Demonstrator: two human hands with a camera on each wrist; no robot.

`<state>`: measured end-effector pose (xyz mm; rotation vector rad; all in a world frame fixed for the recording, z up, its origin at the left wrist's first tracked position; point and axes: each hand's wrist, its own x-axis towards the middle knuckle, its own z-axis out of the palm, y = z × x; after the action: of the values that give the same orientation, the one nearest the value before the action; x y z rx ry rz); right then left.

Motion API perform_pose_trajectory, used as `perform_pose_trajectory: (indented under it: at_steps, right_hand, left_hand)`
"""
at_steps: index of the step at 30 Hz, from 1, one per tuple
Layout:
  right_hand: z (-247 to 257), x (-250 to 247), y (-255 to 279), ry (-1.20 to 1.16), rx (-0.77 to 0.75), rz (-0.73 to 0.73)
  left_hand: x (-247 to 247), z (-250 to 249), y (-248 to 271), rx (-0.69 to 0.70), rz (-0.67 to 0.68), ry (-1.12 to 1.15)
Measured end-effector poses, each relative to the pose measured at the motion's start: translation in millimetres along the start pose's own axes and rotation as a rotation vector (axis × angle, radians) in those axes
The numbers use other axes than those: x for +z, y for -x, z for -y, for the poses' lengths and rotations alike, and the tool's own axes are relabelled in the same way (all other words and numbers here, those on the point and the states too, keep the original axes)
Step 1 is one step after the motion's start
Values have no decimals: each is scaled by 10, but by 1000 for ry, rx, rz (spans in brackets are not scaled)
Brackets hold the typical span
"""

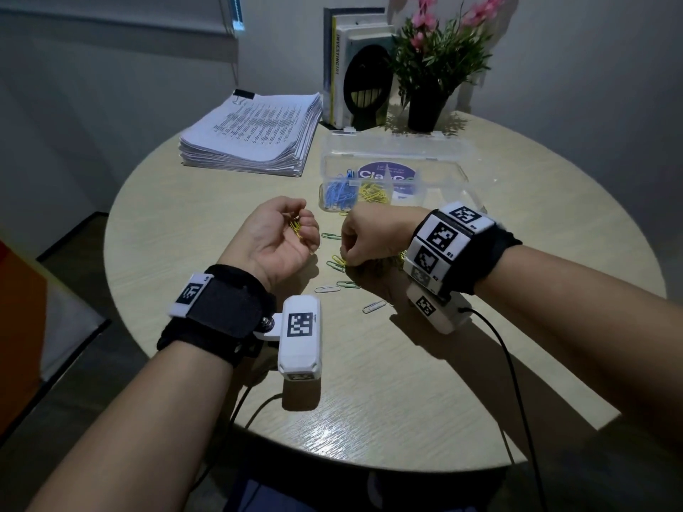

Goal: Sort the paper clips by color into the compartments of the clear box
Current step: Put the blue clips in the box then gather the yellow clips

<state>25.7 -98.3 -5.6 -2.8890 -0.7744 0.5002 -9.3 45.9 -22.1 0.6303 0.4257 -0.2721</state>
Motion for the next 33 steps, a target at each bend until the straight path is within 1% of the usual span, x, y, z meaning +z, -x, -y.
perform_pose_trajectory:
  at_steps: [5, 8, 11, 18, 25, 27, 30, 33]
  right_hand:
    - [25, 32, -24, -4, 16, 17]
    - [36, 18, -38, -10, 33, -2]
    - [70, 34, -62, 1, 13, -24]
    - [115, 55, -68, 9, -8, 5]
    - [-187, -208, 130, -112, 38, -36]
    - [-259, -249, 185, -116, 38, -5]
    - [-253, -258, 244, -66, 54, 69]
    - [-192, -201, 276, 61, 51, 79]
  left_hand:
    - [8, 79, -33, 1, 1, 104]
    - [-25, 108, -68, 7, -7, 144]
    - [-81, 119, -119, 9, -22, 162]
    - [-122, 109, -148, 12, -9, 186]
    - [22, 213, -162, -11, 14, 157]
    - [70, 273, -178, -32, 30, 157]
    - [95, 345, -192, -44, 39, 165]
    - [113, 373, -188, -37, 49, 161]
